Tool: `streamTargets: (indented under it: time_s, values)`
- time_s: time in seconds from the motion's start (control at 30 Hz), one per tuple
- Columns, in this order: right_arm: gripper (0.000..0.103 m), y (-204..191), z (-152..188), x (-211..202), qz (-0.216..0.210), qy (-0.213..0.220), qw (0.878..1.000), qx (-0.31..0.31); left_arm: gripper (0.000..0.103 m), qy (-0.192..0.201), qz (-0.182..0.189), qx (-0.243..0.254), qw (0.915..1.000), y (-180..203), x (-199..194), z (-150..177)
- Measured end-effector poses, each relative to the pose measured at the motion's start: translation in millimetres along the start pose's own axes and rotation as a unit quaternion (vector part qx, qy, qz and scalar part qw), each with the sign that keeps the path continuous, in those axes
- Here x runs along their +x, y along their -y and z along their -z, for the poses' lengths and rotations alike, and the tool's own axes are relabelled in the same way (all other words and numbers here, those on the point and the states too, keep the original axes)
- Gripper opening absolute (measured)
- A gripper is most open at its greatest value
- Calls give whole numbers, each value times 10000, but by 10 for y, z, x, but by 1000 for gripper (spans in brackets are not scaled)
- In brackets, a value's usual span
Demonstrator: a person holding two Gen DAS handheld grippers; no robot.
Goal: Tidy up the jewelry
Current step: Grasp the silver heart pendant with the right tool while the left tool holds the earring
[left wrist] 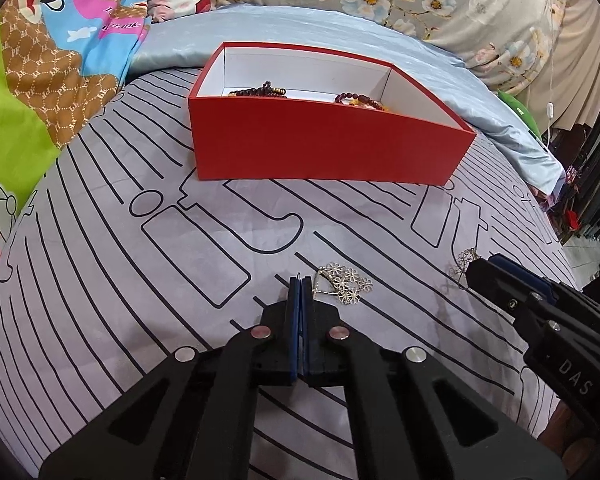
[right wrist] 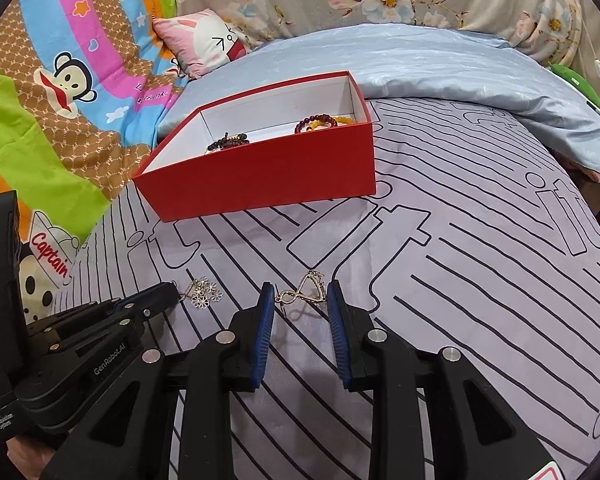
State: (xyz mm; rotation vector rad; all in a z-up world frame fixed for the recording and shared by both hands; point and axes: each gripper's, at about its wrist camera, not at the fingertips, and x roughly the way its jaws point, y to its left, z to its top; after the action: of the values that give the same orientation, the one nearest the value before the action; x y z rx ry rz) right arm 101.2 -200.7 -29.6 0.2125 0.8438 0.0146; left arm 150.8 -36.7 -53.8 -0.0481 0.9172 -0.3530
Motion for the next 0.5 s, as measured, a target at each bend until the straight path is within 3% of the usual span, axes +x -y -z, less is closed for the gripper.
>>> streamTargets:
  time_s: [0.5]
  values:
    - [25, 27, -75, -251, -92, 237, 9997, 43, 0, 457, 320, 6, 9984, 66, -557, -254]
